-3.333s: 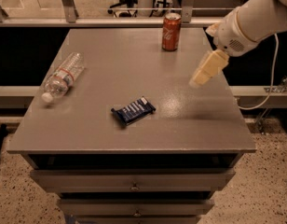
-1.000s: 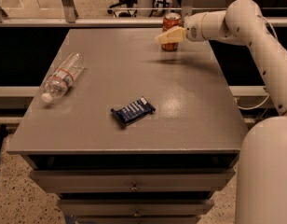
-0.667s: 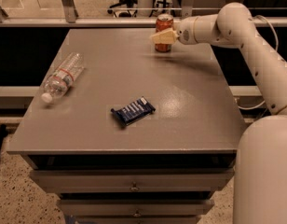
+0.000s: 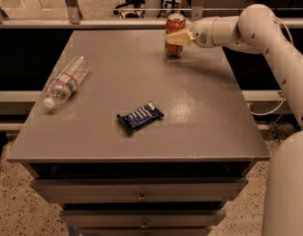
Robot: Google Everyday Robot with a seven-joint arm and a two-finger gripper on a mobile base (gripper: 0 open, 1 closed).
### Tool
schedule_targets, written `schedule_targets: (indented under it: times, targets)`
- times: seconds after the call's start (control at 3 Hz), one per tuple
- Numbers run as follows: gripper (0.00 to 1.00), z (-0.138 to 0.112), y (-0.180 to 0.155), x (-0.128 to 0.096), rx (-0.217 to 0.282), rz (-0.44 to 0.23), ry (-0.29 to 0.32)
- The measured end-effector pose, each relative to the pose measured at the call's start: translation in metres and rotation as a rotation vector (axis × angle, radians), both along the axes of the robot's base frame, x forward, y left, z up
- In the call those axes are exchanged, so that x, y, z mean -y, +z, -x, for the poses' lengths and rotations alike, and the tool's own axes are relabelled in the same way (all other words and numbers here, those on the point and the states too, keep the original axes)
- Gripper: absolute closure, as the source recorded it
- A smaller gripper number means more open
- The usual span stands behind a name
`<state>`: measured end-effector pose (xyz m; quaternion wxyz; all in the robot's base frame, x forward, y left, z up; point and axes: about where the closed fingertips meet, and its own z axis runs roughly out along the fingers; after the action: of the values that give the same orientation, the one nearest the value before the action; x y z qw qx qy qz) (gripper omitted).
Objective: Move coke can near rxbar blueberry
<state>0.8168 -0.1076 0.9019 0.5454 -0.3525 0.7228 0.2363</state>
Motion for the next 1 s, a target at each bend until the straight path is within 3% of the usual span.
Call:
schedule_targets:
  times: [0.33,0.67,1.0]
  targets:
    - [1.0,0.031,0.025,0.009,0.033,0.029,0.047]
    - [1.0,0.116,0.033,0.002,-0.015,0.104,0.251]
    - [1.0,0.169,0.018,0.008,-0.079,0.151,0.375]
